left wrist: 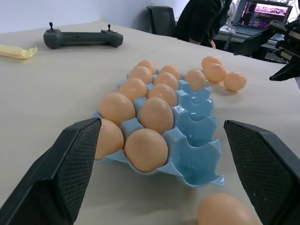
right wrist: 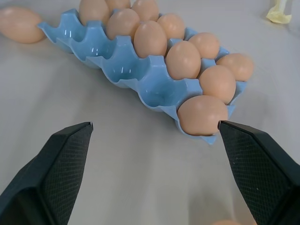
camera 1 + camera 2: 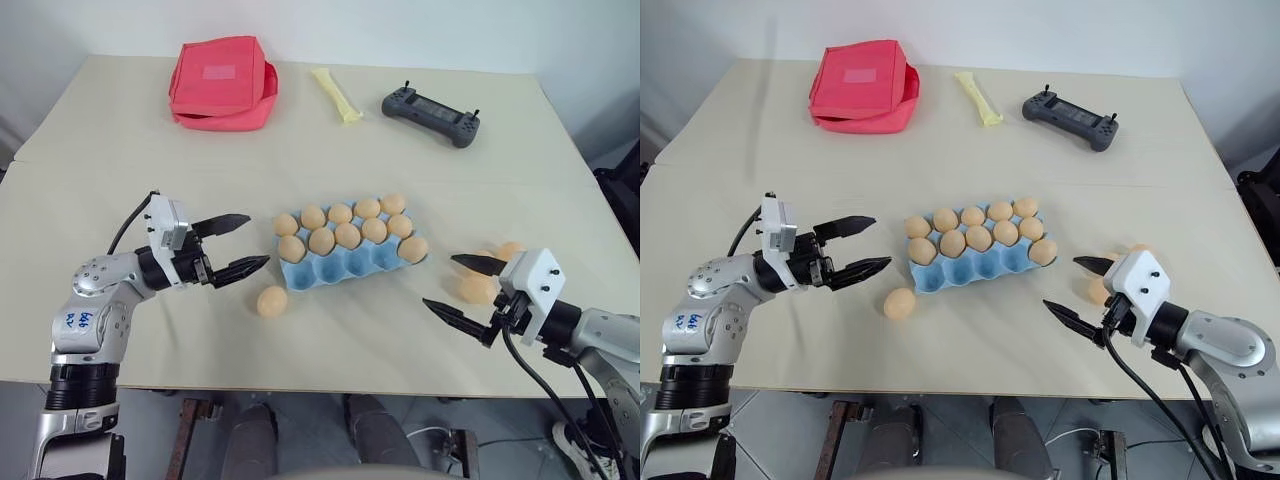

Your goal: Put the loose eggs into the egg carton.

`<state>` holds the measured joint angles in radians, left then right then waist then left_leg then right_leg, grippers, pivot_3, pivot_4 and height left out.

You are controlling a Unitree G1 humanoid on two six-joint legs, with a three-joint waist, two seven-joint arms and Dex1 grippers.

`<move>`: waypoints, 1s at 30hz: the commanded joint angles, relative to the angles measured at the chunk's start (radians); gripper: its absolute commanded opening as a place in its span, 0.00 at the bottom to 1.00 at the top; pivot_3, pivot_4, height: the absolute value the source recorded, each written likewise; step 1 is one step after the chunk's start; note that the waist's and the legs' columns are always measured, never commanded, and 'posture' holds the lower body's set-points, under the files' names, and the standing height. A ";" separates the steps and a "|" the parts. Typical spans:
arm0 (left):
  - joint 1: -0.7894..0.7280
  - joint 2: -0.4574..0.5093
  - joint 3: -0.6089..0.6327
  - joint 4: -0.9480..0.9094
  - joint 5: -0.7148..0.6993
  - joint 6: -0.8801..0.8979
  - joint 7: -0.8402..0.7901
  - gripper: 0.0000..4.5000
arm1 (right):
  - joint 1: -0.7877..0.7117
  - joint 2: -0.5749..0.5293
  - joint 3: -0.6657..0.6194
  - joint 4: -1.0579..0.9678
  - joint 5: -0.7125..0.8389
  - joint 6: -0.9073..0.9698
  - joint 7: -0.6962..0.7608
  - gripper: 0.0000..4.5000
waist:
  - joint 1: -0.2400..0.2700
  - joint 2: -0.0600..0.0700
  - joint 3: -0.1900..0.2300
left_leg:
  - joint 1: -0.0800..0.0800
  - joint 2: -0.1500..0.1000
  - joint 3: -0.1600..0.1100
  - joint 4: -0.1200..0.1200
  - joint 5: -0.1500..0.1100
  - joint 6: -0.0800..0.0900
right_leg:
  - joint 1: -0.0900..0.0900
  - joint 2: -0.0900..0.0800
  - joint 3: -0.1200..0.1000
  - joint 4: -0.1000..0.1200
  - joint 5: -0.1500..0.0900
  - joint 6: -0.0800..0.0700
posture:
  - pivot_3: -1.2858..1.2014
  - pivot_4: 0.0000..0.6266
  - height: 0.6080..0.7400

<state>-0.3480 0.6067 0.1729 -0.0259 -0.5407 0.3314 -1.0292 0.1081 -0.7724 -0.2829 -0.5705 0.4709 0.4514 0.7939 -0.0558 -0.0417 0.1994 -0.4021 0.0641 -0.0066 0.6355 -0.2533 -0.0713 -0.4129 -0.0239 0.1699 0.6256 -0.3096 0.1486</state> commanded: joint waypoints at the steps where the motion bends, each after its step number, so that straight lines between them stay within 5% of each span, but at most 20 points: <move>1: -0.024 -0.003 -0.009 -0.002 0.000 -0.019 -0.011 0.99 | -0.005 0.004 -0.017 -0.023 0.001 -0.012 -0.015 1.00 | 0.000 0.000 0.000 | 0.000 0.000 0.000 0.000 0.000 0.000 | 0.000 0.000 0.000 0.000 0.000 0.000 | 0.52 0.24 1.00; 10: -0.073 -0.019 -0.035 0.051 0.004 -0.016 -0.010 0.99 | 0.002 -0.006 -0.064 -0.051 0.029 0.027 -0.046 1.00 | 0.001 0.000 0.000 | 0.000 0.000 0.000 0.000 0.000 0.000 | 0.000 0.000 0.000 0.000 0.000 0.000 | 0.52 0.24 1.00; 21: -0.105 0.016 -0.092 0.132 0.008 -0.013 -0.161 0.99 | 0.375 -0.010 -0.396 -0.167 0.081 0.108 0.045 1.00 | 0.014 0.000 0.000 | 0.001 0.000 -0.001 0.000 0.000 0.000 | 0.001 0.001 -0.001 0.000 -0.001 -0.001 | 0.52 0.24 1.00; 30: -0.104 0.038 -0.108 0.148 0.012 -0.006 -0.236 0.99 | 0.404 0.047 -0.340 -0.194 0.099 0.211 -0.072 1.00 | -0.003 0.000 0.000 | 0.002 0.000 0.000 0.001 0.002 0.002 | 0.003 0.000 0.001 -0.001 -0.005 -0.012 | 0.52 0.24 1.00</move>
<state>-0.4435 0.6346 0.0581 0.1336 -0.5250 0.3276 -1.2545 0.5247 -0.7325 -0.6280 -0.7488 0.5536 0.6494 0.7501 -0.0591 -0.0420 0.1991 -0.4004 0.0640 -0.0069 0.6370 -0.2510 -0.0692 -0.4103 -0.0236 0.1706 0.6244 -0.3144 0.1361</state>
